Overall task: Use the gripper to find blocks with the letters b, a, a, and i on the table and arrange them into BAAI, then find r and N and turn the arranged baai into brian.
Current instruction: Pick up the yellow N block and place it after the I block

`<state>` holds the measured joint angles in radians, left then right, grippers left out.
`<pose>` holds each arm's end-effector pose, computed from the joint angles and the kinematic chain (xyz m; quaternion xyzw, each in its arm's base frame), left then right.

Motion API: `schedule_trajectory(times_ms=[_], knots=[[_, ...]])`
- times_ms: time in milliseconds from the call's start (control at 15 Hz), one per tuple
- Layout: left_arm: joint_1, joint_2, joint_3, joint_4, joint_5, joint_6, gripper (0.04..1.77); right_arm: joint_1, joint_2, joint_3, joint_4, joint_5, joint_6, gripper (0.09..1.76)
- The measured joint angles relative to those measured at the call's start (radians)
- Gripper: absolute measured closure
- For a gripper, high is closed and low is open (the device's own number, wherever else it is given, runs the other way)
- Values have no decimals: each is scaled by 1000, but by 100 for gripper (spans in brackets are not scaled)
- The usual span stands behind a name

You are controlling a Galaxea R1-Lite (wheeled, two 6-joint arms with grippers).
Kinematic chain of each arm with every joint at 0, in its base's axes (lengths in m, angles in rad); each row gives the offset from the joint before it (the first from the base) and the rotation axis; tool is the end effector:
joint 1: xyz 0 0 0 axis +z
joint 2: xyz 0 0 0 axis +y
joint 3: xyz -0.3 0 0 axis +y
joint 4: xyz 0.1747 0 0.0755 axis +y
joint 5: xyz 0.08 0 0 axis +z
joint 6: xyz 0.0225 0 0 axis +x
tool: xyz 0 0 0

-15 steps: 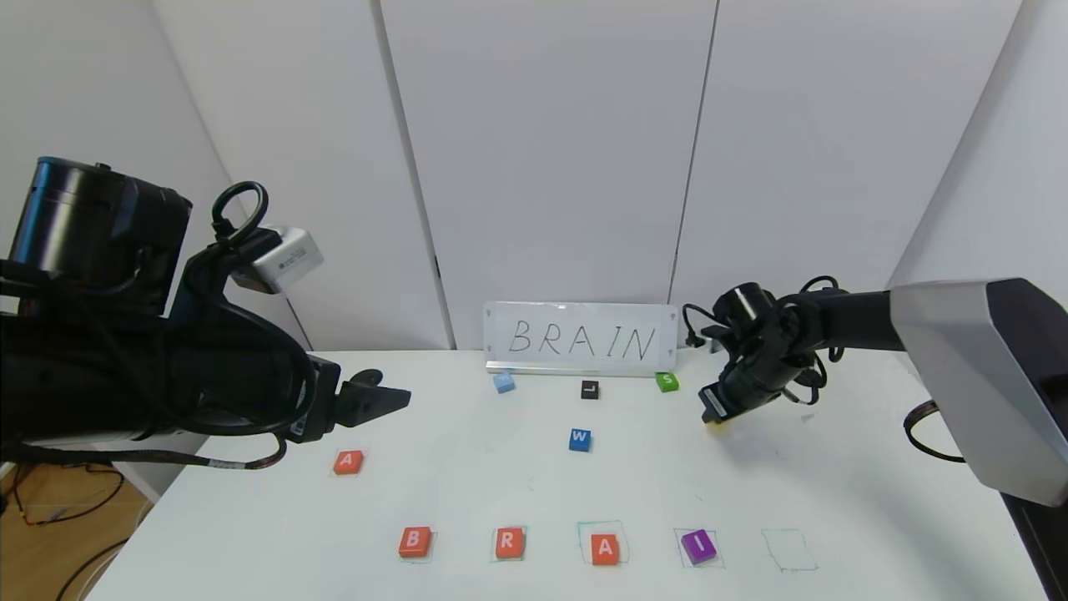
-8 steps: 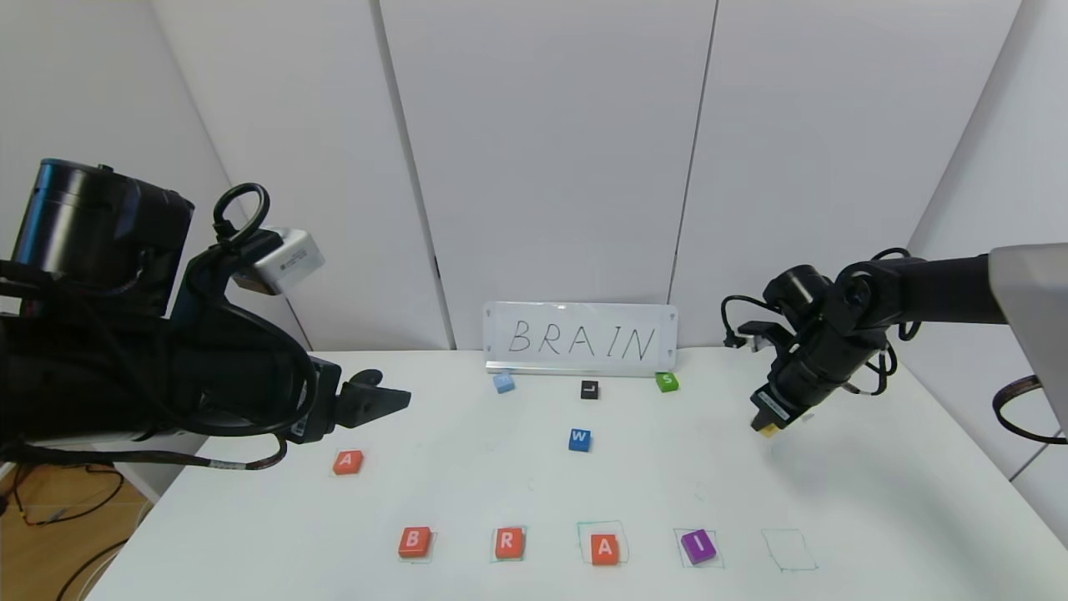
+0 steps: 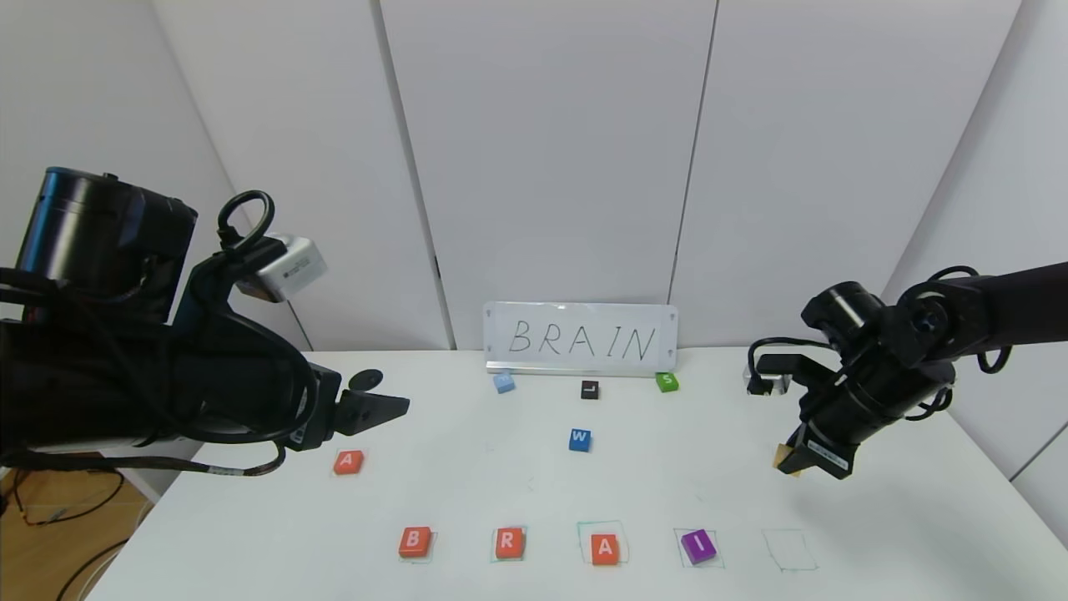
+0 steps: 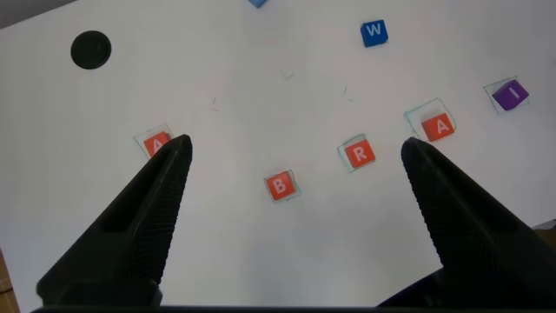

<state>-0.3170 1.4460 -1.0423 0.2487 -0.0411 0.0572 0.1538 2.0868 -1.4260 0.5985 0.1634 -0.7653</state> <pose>0.2224 -0.0739 0.2363 0.0707 0.3124 -0.1777 0.9305 0.3588 0.0593 0.1160 -0.2954 0.4986 0.3383 0.7414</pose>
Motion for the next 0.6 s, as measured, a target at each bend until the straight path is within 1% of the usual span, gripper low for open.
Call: schedule_trajectory(times_ms=[133, 200, 333, 467, 600], knots=[[0, -1, 5, -1, 4, 13, 9, -1, -37, 62, -7, 15, -114, 132], [0, -1, 7, -1, 4, 14, 9, -5, -48, 81, -9, 50, -161, 132], [0, -2, 10, 0, 4, 21, 9, -13, -53, 100, -7, 93, -217, 132], [0, -5, 15, -1, 4, 36, 9, -22, -45, 109, -5, 97, -300, 132], [0, -12, 21, -1, 6, 49, 9, -39, -27, 119, -2, 101, -417, 132]])
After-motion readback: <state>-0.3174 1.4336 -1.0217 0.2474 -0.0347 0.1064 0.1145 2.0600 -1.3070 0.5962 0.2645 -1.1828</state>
